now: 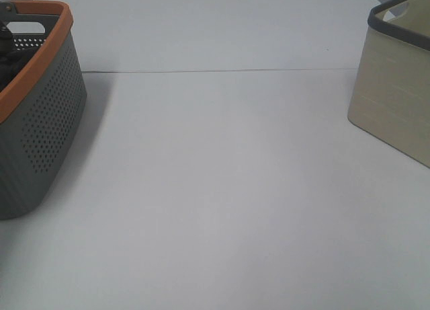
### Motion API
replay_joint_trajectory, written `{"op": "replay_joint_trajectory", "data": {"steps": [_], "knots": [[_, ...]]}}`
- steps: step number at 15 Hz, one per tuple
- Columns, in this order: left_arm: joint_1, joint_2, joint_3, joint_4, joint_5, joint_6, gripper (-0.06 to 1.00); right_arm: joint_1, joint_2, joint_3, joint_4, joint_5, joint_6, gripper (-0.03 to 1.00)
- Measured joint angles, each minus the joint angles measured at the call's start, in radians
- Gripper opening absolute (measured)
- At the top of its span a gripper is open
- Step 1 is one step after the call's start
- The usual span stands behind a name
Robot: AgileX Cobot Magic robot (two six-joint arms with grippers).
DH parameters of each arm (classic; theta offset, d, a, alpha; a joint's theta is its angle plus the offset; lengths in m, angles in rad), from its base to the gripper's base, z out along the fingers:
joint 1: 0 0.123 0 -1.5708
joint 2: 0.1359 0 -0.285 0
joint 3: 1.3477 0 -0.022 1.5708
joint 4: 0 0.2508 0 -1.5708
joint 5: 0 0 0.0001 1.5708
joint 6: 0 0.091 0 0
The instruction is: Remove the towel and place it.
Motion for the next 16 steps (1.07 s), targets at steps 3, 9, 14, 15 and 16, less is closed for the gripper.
{"op": "replay_joint_trajectory", "data": {"steps": [3, 9, 14, 15, 16], "knots": [[0.000, -0.068, -0.109, -0.047, 0.073, -0.114, 0.00, 0.000, 0.000, 0.000, 0.000, 0.000, 0.000, 0.66], [-0.032, -0.264, -0.349, -0.236, 0.168, -0.247, 0.00, 0.000, 0.000, 0.000, 0.000, 0.000, 0.000, 0.66], [-0.138, -0.419, -0.425, -0.175, 0.173, -0.204, 0.00, 0.000, 0.000, 0.000, 0.000, 0.000, 0.000, 0.66], [-0.156, -0.444, -0.445, -0.163, 0.175, -0.203, 0.00, 0.000, 0.000, 0.000, 0.000, 0.000, 0.000, 0.66], [-0.172, -0.460, -0.468, -0.155, 0.176, -0.201, 0.00, 0.000, 0.000, 0.000, 0.000, 0.000, 0.000, 0.66]]}}
